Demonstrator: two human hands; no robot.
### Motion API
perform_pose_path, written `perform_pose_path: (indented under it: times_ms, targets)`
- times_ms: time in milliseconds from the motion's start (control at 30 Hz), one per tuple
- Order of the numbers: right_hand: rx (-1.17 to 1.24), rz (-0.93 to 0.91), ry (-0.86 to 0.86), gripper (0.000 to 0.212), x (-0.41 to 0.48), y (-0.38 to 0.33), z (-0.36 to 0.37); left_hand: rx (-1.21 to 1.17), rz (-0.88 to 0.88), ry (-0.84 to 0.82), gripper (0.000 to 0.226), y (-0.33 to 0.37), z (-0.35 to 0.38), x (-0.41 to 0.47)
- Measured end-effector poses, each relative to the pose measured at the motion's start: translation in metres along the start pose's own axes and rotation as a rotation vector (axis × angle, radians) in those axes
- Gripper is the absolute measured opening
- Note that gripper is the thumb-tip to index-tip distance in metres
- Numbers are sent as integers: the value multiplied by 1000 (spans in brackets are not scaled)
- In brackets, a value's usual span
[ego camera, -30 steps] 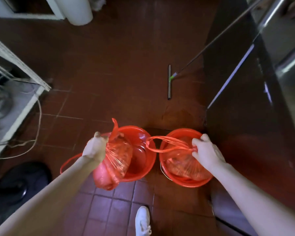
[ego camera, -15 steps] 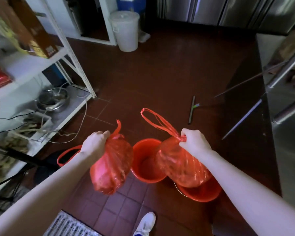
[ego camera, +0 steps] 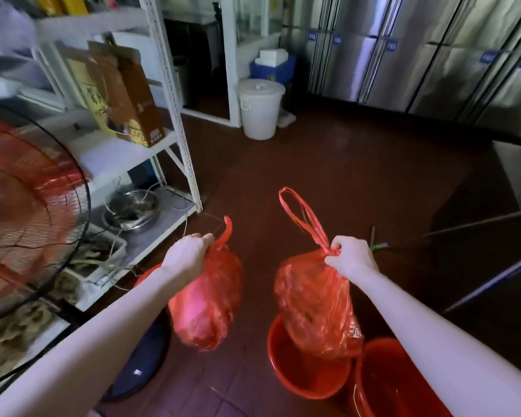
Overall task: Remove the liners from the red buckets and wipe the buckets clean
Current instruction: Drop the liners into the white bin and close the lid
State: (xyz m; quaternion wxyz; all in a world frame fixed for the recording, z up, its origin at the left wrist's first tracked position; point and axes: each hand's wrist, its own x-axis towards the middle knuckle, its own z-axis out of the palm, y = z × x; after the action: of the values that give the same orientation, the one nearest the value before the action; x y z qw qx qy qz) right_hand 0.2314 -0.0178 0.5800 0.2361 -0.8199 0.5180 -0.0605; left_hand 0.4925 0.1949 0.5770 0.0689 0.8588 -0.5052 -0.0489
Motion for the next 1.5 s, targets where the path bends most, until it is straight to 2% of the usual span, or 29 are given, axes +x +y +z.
perform_pose_path:
  times_ms: [233, 400, 500, 733, 967, 1300, 1500]
  targets:
    - [24, -19, 88, 22, 72, -85, 2, -8, 59, 50, 9, -57, -38, 85]
    - [20, -35, 112, 24, 147, -133, 8, -23, 69, 67, 4, -92, -47, 163]
    - [-42, -50, 93, 13, 208, -154, 11, -5, 69, 52, 4, -109, -45, 224]
    - [-27, -12, 52, 15, 353, -187, 12, 17, 139, -104, 12, -133, -44, 388]
    - [-17, 17, 95, 15, 498, -225, -2, -25, 120, -83, 12, -158, -54, 556]
    - [42, 170, 120, 8, 758, -248, -13, -82, 233, -127, 16, -180, -49, 851]
    - [79, 235, 191, 11, 894, -254, -40, -128, 308, -51, 8, -181, -64, 1023]
